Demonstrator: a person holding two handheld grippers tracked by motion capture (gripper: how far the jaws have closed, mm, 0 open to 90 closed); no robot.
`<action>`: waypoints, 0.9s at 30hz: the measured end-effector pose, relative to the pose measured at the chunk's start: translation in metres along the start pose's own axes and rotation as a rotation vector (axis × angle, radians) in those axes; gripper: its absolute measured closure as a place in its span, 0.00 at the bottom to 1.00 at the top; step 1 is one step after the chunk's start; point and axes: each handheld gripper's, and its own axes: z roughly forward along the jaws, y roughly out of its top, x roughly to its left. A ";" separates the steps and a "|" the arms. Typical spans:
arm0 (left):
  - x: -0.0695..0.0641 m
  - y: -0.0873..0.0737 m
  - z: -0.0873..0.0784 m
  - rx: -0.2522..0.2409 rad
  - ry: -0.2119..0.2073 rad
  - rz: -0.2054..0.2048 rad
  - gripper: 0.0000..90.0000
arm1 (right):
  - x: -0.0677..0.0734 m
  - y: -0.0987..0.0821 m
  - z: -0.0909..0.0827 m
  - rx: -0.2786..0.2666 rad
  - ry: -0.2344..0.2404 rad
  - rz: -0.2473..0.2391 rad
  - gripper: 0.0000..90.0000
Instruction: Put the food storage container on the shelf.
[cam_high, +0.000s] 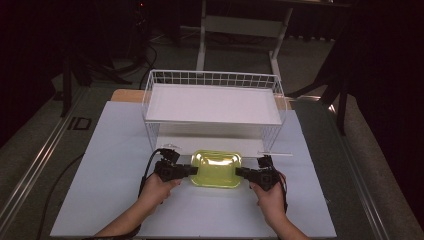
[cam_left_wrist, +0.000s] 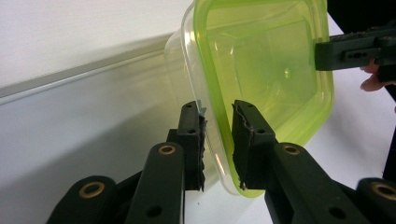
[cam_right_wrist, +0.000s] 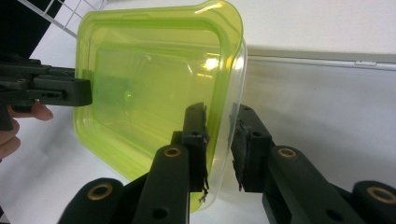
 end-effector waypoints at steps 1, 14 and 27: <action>0.000 0.000 0.000 0.000 0.000 0.000 0.84 | 0.000 0.000 0.000 0.000 0.000 0.000 0.85; -0.007 -0.006 -0.005 -0.013 0.038 -0.018 0.89 | 0.004 -0.007 -0.004 -0.008 0.028 -0.035 0.88; -0.020 0.019 -0.034 -0.159 0.055 -0.005 0.90 | 0.020 0.027 -0.022 -0.121 0.040 -0.069 0.88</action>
